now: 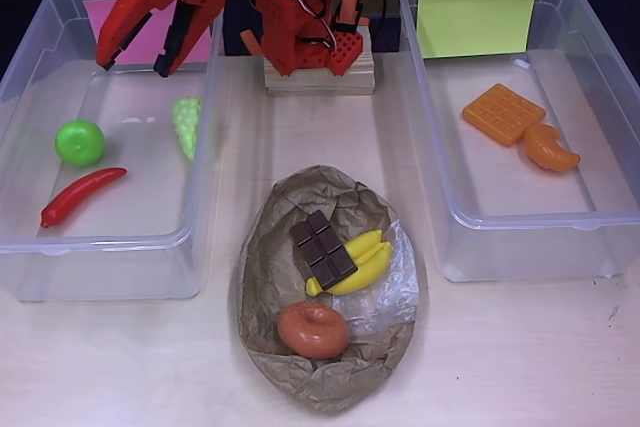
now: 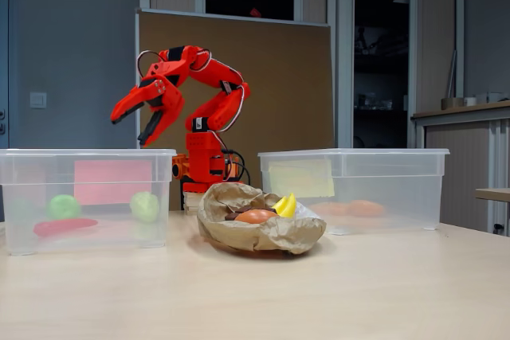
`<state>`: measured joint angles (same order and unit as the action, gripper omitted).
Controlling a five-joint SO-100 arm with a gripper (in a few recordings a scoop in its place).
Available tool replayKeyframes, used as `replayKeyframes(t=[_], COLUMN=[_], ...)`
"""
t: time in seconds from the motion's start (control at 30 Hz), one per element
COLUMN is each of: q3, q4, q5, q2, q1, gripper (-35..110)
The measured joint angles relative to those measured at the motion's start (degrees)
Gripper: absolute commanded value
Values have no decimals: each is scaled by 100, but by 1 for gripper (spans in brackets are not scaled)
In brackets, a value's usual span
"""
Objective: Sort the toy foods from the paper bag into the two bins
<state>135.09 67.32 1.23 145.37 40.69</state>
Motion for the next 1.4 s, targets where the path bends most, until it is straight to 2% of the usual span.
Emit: replayKeyframes(t=[0.3,0.67,1.0,1.4], q3=[-2900,-4781,-5476,-6064], q4=[703,694,606,413], q5=[141,-123,-1116,-932], q2=[-2153,-4939,-6935,-8481], q1=[-1758,-3542,-4280,-4482], gripper=[32,32,42,46])
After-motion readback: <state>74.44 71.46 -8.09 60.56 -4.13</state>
